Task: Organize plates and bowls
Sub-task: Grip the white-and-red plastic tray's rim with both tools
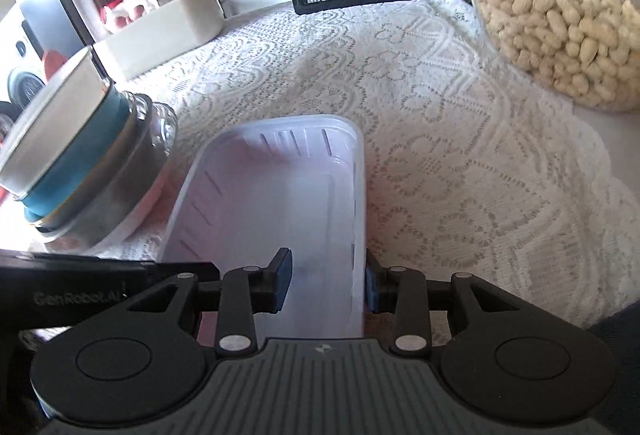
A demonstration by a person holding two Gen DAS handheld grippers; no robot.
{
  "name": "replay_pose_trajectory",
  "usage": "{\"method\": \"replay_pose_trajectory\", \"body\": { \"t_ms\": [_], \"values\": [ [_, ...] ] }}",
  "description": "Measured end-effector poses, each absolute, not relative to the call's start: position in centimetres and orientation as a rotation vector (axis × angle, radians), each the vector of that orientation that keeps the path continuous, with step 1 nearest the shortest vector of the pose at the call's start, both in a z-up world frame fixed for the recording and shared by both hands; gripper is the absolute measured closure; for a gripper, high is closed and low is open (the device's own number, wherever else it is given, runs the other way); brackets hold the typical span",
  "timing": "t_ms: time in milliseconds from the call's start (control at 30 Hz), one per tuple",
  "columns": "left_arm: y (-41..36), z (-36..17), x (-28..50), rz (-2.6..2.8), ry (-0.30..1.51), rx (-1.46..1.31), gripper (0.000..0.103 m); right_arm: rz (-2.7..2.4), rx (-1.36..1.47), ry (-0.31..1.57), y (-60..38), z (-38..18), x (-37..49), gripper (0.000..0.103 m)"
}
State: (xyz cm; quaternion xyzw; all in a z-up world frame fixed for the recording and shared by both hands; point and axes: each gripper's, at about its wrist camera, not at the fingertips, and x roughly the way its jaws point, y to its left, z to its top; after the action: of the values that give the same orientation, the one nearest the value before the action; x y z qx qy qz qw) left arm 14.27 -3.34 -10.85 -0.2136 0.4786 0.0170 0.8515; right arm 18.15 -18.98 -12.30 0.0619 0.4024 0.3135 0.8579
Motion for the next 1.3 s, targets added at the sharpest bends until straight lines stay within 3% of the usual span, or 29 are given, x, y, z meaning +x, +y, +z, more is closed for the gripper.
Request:
{"method": "replay_pose_trajectory", "body": {
  "t_ms": [1300],
  "values": [
    [-4.1,-11.2,14.8,-0.011,1.035,-0.506,0.082,0.610,0.139,0.821,-20.7,-10.7,17.6,0.065]
  ]
}}
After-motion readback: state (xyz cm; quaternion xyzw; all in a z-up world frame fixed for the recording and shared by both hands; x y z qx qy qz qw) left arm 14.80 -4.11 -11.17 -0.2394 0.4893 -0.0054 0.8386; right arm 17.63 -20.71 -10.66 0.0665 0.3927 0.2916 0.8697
